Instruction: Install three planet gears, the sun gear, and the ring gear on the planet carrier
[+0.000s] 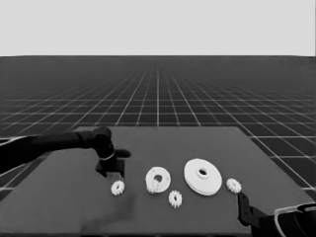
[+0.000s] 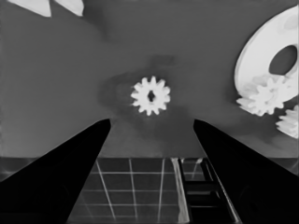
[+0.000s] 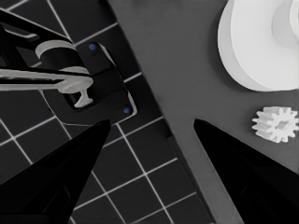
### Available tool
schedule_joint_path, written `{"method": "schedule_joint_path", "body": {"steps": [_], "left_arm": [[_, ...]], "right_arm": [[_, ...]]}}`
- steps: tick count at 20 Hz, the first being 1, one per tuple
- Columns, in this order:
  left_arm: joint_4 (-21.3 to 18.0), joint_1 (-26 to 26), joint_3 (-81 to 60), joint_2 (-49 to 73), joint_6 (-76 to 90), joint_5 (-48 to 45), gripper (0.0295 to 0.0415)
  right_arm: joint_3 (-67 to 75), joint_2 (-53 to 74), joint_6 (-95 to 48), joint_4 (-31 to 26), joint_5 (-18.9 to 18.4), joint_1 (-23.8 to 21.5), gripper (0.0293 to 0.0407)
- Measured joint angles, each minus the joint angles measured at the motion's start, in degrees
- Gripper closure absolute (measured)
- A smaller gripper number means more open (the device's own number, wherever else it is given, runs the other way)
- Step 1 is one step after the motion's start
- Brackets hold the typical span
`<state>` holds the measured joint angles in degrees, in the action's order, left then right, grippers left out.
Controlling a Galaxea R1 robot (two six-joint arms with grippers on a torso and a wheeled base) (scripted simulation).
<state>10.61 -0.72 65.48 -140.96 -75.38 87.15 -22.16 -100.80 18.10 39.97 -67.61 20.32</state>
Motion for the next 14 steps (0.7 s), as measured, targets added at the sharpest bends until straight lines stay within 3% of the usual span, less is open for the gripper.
{"method": "schedule_joint_path", "body": {"steps": [1,3,10,12,14], "left_arm": [[5.17,-4.99,2.1,-0.64,1.19,-1.61,0.0326],[9.6,-10.28,5.48,-1.75,2.87,-3.68,0.0326],[11.61,-12.51,7.75,-2.53,3.92,-5.01,0.0326],[11.64,-12.54,7.78,-2.54,3.94,-5.03,0.0397],[11.66,-12.53,7.79,-2.54,3.94,-5.04,0.0398]], "right_arm": [[0.0,0.0,0.0,0.0,0.0,0.0,0.0315],[0.0,0.0,0.0,0.0,0.0,0.0,0.0315],[0.0,0.0,0.0,0.0,0.0,0.0,0.0315],[0.0,0.0,0.0,0.0,0.0,0.0,0.0315],[0.0,0.0,0.0,0.0,0.0,0.0,0.0315]]}}
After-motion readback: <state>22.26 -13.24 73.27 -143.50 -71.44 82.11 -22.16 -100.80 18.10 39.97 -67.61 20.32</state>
